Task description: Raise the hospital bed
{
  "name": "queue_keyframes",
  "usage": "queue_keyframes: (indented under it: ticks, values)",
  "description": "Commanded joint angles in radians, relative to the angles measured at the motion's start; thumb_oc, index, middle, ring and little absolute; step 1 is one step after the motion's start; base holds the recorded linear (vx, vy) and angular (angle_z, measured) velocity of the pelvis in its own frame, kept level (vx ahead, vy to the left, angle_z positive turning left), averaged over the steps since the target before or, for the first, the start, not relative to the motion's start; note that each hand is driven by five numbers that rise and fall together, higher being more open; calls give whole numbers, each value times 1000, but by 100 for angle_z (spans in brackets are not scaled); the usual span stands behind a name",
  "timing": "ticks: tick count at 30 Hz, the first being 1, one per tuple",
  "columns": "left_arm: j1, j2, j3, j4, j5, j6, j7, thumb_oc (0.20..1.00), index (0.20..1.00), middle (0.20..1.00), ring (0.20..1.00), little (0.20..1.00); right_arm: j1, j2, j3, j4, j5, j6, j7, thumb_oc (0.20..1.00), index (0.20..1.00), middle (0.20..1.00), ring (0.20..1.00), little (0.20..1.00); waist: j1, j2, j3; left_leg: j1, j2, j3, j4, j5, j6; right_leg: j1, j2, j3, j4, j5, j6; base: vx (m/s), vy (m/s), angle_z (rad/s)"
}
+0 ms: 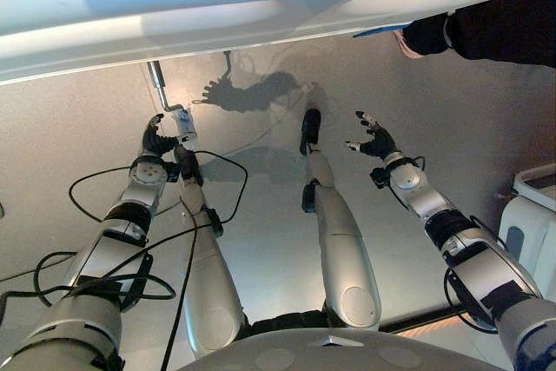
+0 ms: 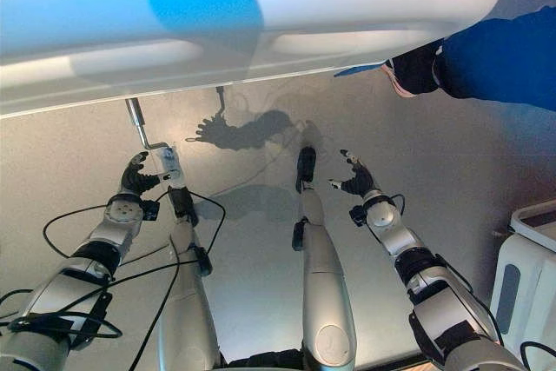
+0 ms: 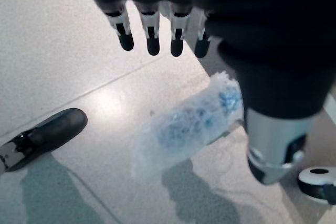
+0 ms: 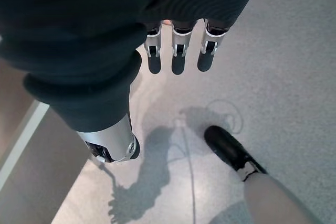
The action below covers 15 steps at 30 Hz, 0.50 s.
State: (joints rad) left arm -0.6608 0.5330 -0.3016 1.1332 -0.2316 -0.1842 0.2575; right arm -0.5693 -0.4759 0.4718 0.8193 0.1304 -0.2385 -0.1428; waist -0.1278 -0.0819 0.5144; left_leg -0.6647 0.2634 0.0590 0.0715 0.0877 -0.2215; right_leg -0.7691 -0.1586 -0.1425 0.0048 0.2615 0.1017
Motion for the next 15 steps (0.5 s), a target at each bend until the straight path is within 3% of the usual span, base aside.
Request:
queue_keyframes:
  ticks: [1, 15]
  values:
    - [-4, 71, 10, -1, -21, -17, 23, 1000, 1000, 1000, 1000, 1000, 6, -47, 1, -71, 20, -41, -25, 1000, 1000, 1000, 1000, 1000, -6, -37, 6, -124, -27, -17, 44, 90, 68, -16, 7, 31, 125, -109, 70, 0, 0, 0]
    - [-80, 109, -3, -14, -122, -9, -21, 1000, 1000, 1000, 1000, 1000, -16, -87, 17, -175, 15, -50, -26, 1000, 1000, 1000, 1000, 1000, -12, -37, 6, -189, -28, -21, 16, 103, 66, -96, 12, 29, 122, -104, 69, 0, 0, 0]
